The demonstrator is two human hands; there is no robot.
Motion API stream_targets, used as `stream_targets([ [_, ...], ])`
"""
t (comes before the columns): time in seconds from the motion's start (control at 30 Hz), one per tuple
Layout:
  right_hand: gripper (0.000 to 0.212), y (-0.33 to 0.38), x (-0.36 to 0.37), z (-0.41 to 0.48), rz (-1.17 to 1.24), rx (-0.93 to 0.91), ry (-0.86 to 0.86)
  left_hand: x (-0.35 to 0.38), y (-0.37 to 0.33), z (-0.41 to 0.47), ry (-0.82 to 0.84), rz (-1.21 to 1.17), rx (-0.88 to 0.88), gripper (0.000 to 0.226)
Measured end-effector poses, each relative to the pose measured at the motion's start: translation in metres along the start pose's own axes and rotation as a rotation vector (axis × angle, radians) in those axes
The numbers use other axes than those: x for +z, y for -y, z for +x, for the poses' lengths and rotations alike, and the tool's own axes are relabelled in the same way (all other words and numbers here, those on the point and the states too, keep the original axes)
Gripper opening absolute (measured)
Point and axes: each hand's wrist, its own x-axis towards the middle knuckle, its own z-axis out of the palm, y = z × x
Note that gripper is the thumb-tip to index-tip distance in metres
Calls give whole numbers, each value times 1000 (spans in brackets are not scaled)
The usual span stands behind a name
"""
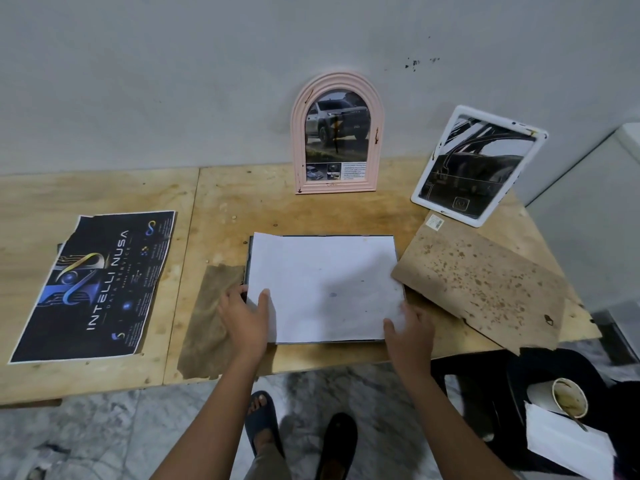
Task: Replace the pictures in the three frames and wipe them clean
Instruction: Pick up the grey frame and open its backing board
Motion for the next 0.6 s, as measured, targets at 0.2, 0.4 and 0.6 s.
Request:
stream_targets([
  [0.2,48,6,-2,5,63,105,-7,-3,-3,8,-38,-150,-46,16],
  [0.4,50,9,-1,5,6,95,-5,-10,4,13,14,-164,-60,10],
  [0.6,47,9,-1,-3,-251,4,-48,-12,10,15,-11,-161,-47,18],
])
